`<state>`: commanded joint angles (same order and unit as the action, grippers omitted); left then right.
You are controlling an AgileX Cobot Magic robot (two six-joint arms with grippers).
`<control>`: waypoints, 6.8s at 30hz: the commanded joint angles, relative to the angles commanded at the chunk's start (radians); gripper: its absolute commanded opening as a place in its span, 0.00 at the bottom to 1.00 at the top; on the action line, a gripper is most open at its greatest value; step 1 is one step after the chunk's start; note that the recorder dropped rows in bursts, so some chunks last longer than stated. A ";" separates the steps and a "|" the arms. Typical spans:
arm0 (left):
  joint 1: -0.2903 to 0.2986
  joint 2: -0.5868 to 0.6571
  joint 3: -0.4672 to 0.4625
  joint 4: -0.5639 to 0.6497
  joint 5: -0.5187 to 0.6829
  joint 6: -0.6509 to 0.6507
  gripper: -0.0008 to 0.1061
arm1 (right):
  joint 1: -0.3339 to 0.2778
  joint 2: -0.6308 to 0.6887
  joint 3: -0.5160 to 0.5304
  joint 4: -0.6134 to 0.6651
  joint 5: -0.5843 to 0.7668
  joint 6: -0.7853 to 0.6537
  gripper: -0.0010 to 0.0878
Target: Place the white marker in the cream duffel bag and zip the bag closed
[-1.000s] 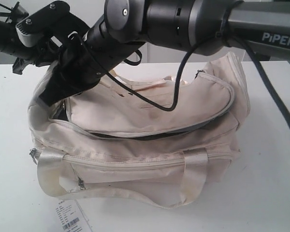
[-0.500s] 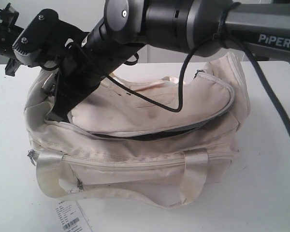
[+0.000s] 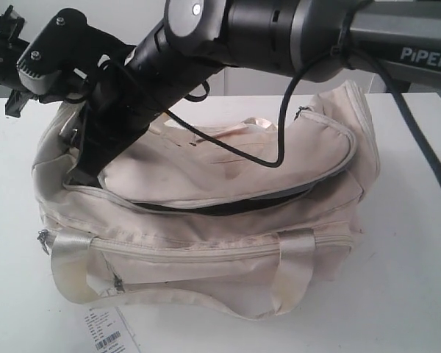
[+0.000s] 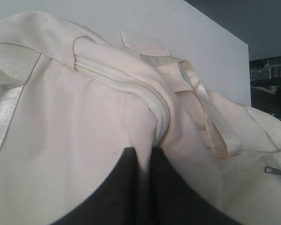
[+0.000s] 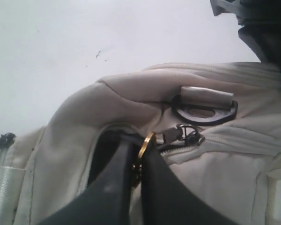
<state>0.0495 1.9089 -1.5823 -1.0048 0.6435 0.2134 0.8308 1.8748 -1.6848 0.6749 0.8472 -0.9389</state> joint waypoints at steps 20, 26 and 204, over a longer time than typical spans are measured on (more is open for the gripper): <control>0.000 0.000 0.000 0.003 0.003 -0.005 0.01 | -0.004 0.002 0.000 0.050 -0.108 0.706 0.01; 0.000 0.000 0.000 0.003 0.008 -0.005 0.01 | -0.005 0.002 0.000 0.051 -0.064 0.886 0.01; -0.217 -0.676 0.860 0.170 -0.359 0.235 0.01 | -0.015 -0.093 0.000 -0.323 0.374 0.507 0.01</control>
<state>-0.1680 1.2329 -0.7219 -0.8348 0.2849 0.4480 0.8158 1.7817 -1.6848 0.3517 1.2211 -0.4316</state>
